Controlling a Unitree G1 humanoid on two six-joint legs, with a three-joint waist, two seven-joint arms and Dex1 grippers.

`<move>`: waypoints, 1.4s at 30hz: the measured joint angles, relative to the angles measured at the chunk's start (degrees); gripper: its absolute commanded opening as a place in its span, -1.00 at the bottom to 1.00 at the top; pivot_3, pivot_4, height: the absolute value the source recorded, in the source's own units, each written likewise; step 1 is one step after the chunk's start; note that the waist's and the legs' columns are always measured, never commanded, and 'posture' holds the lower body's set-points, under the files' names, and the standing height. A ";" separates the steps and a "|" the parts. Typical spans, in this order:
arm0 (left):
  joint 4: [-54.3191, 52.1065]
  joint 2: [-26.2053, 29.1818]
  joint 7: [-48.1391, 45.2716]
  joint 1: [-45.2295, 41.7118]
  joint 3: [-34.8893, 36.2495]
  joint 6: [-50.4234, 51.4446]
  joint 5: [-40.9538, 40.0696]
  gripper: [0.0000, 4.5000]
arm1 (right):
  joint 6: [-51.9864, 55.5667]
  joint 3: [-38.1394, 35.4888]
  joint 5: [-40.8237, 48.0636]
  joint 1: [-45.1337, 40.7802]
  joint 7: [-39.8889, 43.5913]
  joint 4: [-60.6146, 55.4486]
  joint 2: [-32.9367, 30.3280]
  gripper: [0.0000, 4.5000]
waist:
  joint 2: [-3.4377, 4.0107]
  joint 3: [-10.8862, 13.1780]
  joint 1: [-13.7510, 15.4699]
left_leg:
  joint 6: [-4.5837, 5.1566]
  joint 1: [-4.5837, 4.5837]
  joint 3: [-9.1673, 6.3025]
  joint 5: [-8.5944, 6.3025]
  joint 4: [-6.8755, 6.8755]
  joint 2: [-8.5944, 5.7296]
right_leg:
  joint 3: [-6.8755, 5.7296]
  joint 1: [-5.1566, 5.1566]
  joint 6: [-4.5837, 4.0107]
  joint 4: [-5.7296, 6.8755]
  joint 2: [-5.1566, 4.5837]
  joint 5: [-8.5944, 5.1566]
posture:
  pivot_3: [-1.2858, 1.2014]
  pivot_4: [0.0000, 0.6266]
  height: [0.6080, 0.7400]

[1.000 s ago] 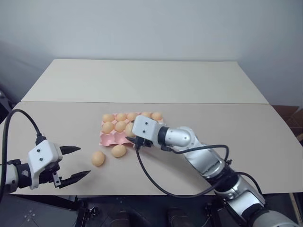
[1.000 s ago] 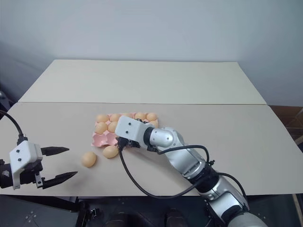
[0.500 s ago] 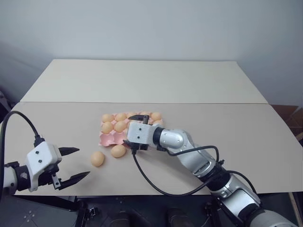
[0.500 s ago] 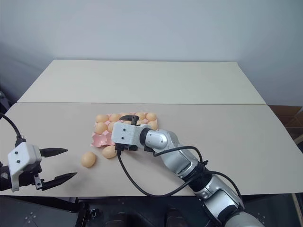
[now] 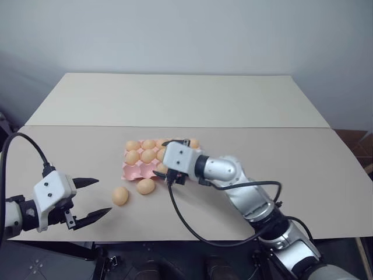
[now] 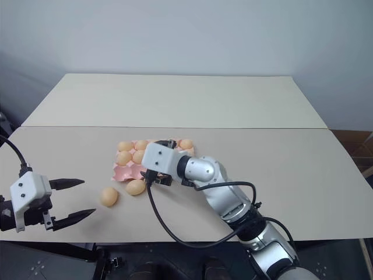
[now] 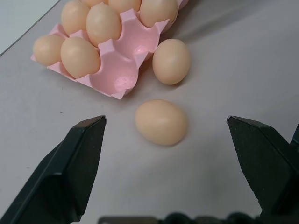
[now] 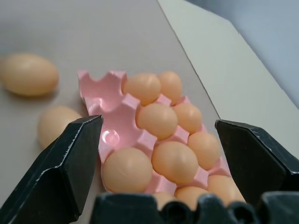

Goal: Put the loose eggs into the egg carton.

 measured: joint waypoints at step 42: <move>20.38 -4.93 1.82 -13.74 -17.30 -6.82 5.28 1.00 | 5.14 -20.20 22.65 20.32 11.58 -15.30 -33.33 0.98 | -0.06 -0.03 0.28 | 0.02 0.04 0.06 -0.01 0.01 -0.02 | 0.05 0.09 0.01 -0.08 0.01 -0.01 | 0.03 -0.52 1.00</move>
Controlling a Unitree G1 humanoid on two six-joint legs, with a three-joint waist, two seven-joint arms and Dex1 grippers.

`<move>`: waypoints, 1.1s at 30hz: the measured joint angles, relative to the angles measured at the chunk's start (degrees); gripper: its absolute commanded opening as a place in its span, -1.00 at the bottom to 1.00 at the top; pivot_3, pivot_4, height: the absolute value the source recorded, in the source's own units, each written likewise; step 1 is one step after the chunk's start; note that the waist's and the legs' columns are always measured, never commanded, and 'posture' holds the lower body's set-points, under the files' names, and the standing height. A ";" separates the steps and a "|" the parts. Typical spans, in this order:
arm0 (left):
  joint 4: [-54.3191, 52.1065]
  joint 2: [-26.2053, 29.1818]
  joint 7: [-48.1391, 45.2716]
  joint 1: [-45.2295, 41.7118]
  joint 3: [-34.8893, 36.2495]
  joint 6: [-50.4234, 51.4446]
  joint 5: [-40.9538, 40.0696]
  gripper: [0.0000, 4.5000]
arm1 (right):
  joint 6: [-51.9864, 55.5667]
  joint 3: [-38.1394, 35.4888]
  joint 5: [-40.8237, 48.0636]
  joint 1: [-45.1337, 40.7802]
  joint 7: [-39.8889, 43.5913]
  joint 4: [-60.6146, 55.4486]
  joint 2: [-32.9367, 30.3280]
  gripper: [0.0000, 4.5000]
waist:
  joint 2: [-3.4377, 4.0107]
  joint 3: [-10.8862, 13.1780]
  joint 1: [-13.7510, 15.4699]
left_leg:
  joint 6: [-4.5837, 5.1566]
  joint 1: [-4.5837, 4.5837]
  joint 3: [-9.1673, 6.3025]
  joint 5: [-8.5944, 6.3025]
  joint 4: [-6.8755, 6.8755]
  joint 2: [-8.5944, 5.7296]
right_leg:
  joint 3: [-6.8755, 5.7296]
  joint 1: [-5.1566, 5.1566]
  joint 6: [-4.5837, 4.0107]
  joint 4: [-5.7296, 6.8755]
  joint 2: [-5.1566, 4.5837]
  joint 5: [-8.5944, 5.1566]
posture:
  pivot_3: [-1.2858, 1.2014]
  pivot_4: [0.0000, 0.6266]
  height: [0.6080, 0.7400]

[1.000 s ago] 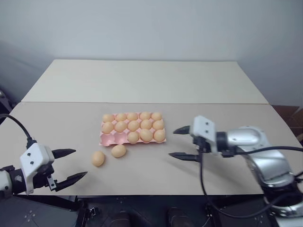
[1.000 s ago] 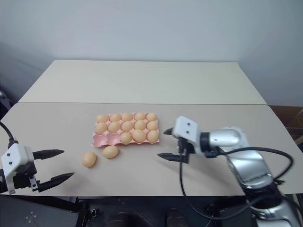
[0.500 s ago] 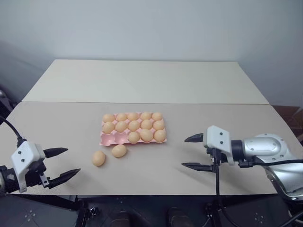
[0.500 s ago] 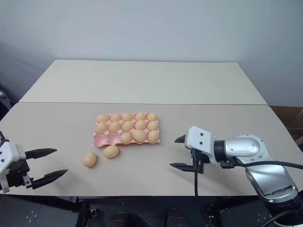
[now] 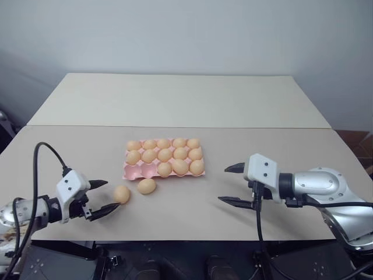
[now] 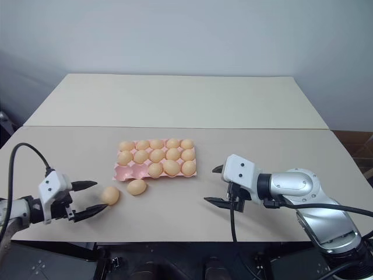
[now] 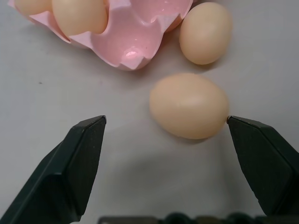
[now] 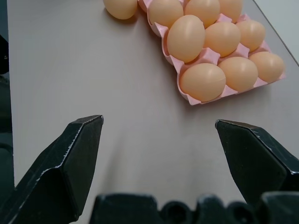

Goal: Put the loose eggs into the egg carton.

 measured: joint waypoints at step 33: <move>5.82 -7.42 3.57 -6.56 -5.69 -0.96 0.83 0.47 | 0.00 2.80 -2.38 -0.86 -3.94 -0.24 -0.01 1.00 | 0.00 0.00 0.17 | 0.00 0.01 -0.01 0.00 0.03 -0.01 | 0.00 0.01 0.00 0.06 -0.01 0.00 | 0.03 -0.52 1.00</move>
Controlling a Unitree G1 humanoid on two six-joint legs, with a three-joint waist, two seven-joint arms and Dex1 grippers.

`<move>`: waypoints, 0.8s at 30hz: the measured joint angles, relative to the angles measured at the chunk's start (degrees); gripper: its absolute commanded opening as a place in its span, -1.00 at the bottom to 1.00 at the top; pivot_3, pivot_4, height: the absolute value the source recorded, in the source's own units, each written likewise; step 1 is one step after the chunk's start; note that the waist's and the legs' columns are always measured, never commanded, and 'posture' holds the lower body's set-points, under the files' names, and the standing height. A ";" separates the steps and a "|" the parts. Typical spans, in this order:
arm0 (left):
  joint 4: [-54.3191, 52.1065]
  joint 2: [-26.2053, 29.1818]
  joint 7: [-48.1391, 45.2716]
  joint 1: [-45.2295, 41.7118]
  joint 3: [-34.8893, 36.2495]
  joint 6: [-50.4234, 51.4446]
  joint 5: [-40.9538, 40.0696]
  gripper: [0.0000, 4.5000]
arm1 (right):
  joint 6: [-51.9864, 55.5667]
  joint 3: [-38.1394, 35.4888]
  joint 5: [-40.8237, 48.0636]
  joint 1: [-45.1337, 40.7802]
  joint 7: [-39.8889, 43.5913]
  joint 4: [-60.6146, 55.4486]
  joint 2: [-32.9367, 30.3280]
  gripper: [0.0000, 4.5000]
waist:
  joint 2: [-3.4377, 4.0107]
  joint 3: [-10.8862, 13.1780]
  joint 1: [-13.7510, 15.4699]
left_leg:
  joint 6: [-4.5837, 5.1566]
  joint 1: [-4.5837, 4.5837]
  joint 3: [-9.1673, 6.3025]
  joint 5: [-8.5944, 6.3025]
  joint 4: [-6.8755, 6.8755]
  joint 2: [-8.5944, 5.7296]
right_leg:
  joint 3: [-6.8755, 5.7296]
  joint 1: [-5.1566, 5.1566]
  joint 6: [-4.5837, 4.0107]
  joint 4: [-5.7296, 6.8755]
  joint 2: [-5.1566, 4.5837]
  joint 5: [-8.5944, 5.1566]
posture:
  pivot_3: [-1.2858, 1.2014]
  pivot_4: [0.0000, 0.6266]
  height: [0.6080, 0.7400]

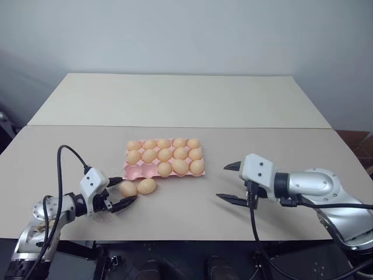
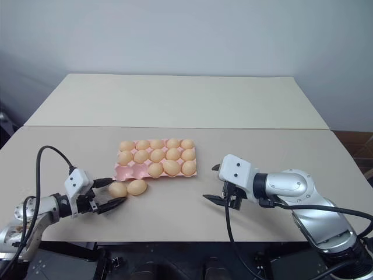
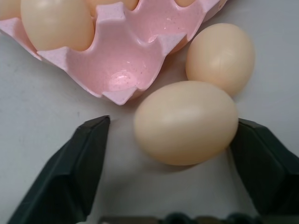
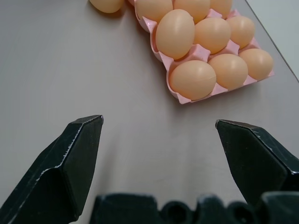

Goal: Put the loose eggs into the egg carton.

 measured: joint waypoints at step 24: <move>-8.01 9.12 -4.53 1.22 11.48 0.13 -7.38 0.33 | -1.60 2.42 -1.61 -0.74 -0.21 1.25 1.16 1.00 | 0.00 0.00 0.83 | 0.00 0.04 0.01 0.00 0.01 0.00 | 0.00 0.02 0.00 0.01 0.00 0.00 | 0.03 -0.52 1.00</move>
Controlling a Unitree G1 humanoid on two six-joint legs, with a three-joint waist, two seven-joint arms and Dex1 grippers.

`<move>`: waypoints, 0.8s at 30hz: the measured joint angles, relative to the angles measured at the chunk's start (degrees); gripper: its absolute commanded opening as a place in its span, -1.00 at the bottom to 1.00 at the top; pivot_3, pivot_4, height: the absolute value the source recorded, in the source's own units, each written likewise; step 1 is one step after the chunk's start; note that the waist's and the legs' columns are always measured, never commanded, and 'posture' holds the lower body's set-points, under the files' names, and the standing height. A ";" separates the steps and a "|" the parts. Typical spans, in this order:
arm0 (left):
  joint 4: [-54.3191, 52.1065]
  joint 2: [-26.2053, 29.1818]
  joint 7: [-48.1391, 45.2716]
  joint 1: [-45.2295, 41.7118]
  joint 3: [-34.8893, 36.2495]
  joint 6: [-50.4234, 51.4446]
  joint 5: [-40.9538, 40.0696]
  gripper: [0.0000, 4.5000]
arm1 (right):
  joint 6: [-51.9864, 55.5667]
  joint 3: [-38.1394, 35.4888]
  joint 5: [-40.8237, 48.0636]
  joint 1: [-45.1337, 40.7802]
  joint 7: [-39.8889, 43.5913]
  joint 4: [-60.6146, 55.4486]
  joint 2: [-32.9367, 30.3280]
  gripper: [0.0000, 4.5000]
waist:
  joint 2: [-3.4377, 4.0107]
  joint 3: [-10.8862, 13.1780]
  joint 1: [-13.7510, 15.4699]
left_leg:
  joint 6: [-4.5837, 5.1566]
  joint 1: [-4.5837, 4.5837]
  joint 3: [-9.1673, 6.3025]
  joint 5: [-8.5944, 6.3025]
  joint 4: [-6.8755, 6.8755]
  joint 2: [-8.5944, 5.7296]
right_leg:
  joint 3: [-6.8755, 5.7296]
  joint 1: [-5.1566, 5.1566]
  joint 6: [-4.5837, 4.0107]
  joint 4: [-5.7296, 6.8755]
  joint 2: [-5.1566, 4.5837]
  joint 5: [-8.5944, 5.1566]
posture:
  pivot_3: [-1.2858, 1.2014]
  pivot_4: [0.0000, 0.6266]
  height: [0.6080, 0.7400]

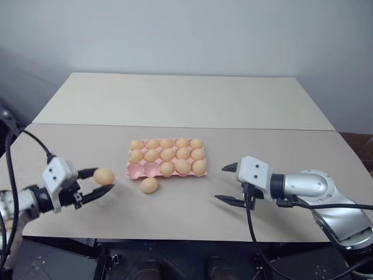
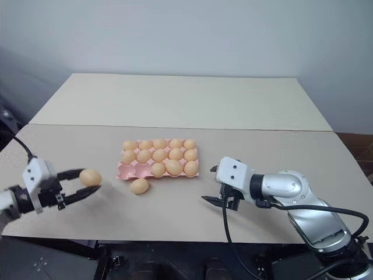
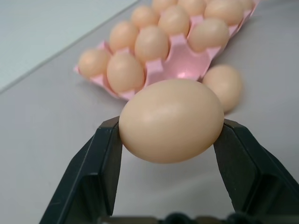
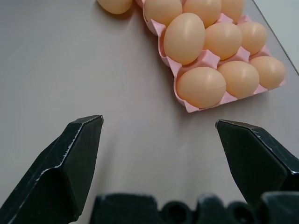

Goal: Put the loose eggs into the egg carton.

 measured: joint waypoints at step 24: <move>29.28 -7.08 -13.05 -29.85 -21.85 -11.19 9.22 0.87 | 3.18 -4.30 6.05 0.75 -3.58 -7.65 0.95 1.00 | 0.00 0.00 0.32 | 0.02 -0.13 -0.03 0.01 0.23 -0.02 | -0.01 -0.03 0.00 0.09 0.04 0.00 | 0.03 -0.52 1.00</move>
